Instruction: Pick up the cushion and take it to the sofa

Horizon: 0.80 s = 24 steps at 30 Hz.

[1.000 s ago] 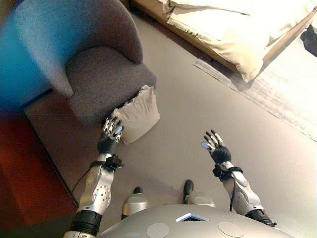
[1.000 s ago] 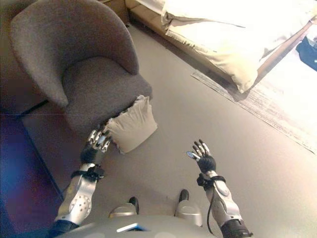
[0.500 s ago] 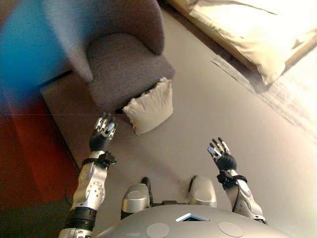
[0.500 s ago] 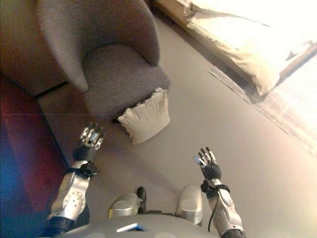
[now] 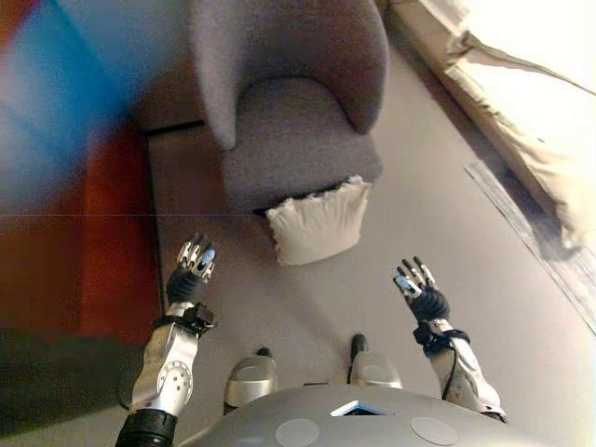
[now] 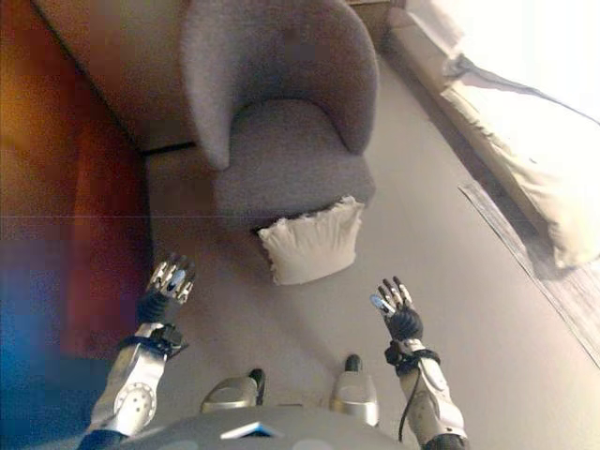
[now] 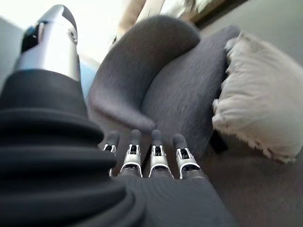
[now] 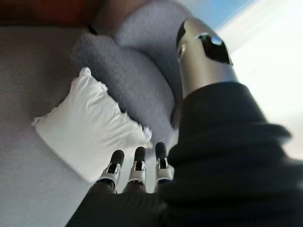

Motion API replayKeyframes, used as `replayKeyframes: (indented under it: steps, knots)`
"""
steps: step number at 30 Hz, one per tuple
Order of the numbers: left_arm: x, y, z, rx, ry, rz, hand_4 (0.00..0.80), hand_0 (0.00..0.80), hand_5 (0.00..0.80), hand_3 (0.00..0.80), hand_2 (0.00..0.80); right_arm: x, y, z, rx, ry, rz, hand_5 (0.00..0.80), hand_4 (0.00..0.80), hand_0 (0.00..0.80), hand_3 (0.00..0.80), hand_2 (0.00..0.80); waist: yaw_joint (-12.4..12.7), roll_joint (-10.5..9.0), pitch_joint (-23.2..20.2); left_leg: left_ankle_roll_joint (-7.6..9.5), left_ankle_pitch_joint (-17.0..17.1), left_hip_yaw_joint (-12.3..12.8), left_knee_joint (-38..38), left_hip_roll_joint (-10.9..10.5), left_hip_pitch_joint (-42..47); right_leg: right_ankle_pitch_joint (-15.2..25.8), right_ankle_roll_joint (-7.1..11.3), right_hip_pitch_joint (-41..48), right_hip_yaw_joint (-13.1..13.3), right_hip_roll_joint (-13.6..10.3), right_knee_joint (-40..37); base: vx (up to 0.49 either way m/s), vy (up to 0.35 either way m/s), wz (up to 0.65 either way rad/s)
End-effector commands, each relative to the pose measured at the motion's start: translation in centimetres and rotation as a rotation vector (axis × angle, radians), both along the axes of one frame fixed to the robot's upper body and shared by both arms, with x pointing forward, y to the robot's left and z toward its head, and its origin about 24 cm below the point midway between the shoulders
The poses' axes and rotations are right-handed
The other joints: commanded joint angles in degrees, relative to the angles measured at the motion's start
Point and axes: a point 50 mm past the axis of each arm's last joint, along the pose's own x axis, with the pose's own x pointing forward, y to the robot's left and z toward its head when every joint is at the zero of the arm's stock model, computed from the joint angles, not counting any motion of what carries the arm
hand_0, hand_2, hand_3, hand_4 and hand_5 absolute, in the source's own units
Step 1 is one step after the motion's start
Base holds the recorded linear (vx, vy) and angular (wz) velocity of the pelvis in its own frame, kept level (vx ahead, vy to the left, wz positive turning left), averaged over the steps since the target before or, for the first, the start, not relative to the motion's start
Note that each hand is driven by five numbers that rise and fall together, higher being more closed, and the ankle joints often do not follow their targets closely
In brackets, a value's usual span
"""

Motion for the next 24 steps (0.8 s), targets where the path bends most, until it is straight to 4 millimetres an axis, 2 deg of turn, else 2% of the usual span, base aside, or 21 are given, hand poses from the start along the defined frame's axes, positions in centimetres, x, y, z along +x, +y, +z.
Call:
replayKeyframes:
  steps: [1, 2, 5, 6, 8, 9, 13, 17, 18, 20, 22, 24]
  knots:
    - [0.8, 2.5, 3.6, 0.094, -0.157, -0.006, 0.0, 0.0, 0.0, 0.0, 0.0, 1.8, 1.9, 1.9, 0.079, -0.119, 0.044, 0.0, 0.0, 0.0, 0.0, 0.0, 2.3, -4.21, -0.2, 6.04, -7.3, 0.7, 4.1, -3.3, 0.4, 12.4, 4.0, -3.4, 4.5, -9.1, 0.5, 0.104, -0.311, 0.34]
    - [0.8, 2.6, 3.7, 0.089, -0.162, -0.002, 0.0, 0.0, 0.0, 0.0, 0.0, 1.9, 2.1, 1.9, 0.075, -0.121, 0.06, 0.0, 0.0, 0.0, 0.0, 0.0, 2.7, -4.44, -0.1, 5.6, -7.6, 0.6, 4.7, -2.6, 0.5, 11.8, 4.12, -3.2, 3.7, -9.3, 0.4, 0.113, -0.341, 0.2]
    - [0.6, 3.1, 4.1, 0.078, -0.167, 0.052, 0.0, 0.0, 0.0, 0.0, 0.0, 2.6, 2.6, 2.1, 0.064, -0.121, 0.123, 0.0, 0.0, 0.0, 0.0, 0.0, 4.0, -5.13, -0.2, 4.16, -7.9, 2.4, 5.0, 0.7, 2.7, 7.8, 4.31, -2.6, -1.9, -8.4, -0.1, 0.103, -0.341, -0.03]
    - [0.6, 3.2, 4.0, 0.074, -0.162, 0.065, 0.0, 0.0, 0.0, 0.0, 0.0, 2.8, 2.7, 2.2, 0.063, -0.118, 0.134, 0.0, 0.0, 0.0, 0.0, 0.0, 3.9, -5.2, -0.3, 3.82, -7.8, 2.7, 4.8, 1.5, 3.4, 6.8, 4.13, -2.4, -1.9, -7.5, -0.1, 0.131, -0.359, -0.33]
    - [0.6, 3.2, 3.8, 0.056, -0.153, 0.098, 0.0, 0.0, 0.0, 0.0, 0.0, 3.2, 2.9, 2.6, 0.051, -0.122, 0.167, 0.0, 0.0, 0.0, 0.0, 0.0, 3.4, -5.27, -0.8, 2.86, -5.4, 3.7, 4.3, 3.5, 5.0, 4.9, 3.31, -2.1, -2.3, -5.1, 0.0, 0.133, -0.349, -0.36]
    - [0.8, 3.0, 3.7, 0.04, -0.152, 0.102, 0.0, 0.0, 0.0, 0.0, 0.0, 3.2, 2.8, 2.8, 0.04, -0.125, 0.179, 0.0, 0.0, 0.0, 0.0, 0.0, 2.8, -5.07, -1.2, 2.41, -3.3, 4.0, 4.1, 4.5, 5.2, 3.2, 2.57, -1.7, -2.0, -3.2, -0.1, 0.118, -0.299, -0.19]
    - [1.3, 1.9, 3.5, 0.023, -0.155, 0.093, 0.0, 0.0, 0.0, 0.0, 0.0, 3.0, 2.1, 2.9, 0.02, -0.114, 0.18, 0.0, 0.0, 0.0, 0.0, 0.0, 0.9, -4.13, -1.4, 1.35, 3.0, 3.8, 4.7, 6.6, 5.3, 0.8, -0.51, -1.6, -1.8, 0.7, 0.7, 0.108, -0.279, -0.19]
    - [1.6, 1.3, 3.6, -0.008, -0.167, 0.08, 0.0, 0.0, 0.0, 0.0, 0.0, 2.2, 1.4, 2.4, 0.001, -0.092, 0.175, 0.0, 0.0, 0.0, 0.0, 0.0, -0.6, -3.77, -1.1, 1.16, 6.5, 3.9, 10.1, 7.4, 3.0, -1.0, -3.46, -1.8, -2.1, 3.5, 1.6, 0.073, -0.303, -0.17]
    - [1.9, 1.0, 3.7, -0.018, -0.172, 0.067, 0.0, 0.0, 0.0, 0.0, 0.0, 2.0, 1.3, 2.3, 0.002, -0.089, 0.17, 0.0, 0.0, 0.0, 0.0, 0.0, -1.0, -3.95, -0.7, 1.45, 7.7, 4.7, 14.9, 7.6, 0.4, -1.7, -4.67, -1.4, -2.5, 4.0, 1.9, 0.042, -0.328, -0.09]
    - [2.3, 0.4, 3.5, -0.031, -0.166, 0.033, 0.0, 0.0, 0.0, 0.0, 0.0, 1.7, 1.3, 1.9, -0.001, -0.085, 0.158, 0.0, 0.0, 0.0, 0.0, 0.0, -1.7, -4.06, 0.1, 2.12, 7.3, 7.6, 21.3, 7.7, -3.2, -2.4, -6.04, -0.7, -4.0, 4.5, 2.6, 0.059, -0.306, -0.02]
    - [2.4, -0.2, 3.3, -0.044, -0.161, 0.01, 0.0, 0.0, 0.0, 0.0, 0.0, 1.5, 1.4, 1.7, -0.003, -0.086, 0.15, 0.0, 0.0, 0.0, 0.0, 0.0, -2.0, -3.75, 0.6, 2.14, 7.2, 9.5, 20.2, 7.3, -3.9, -2.6, -5.96, 0.0, -4.7, 4.5, 2.9, 0.086, -0.137, 0.0]
    - [2.3, -1.1, 3.1, -0.055, -0.174, -0.032, 0.0, 0.0, 0.0, 0.0, 0.0, 1.4, 1.4, 1.8, 0.008, -0.107, 0.132, 0.0, 0.0, 0.0, 0.0, 0.0, -2.1, -2.62, 1.1, 2.15, 8.1, 10.7, 13.1, 5.8, -3.4, -3.6, -5.61, 0.5, -4.7, 5.3, 3.1, 0.136, -0.021, -0.1]
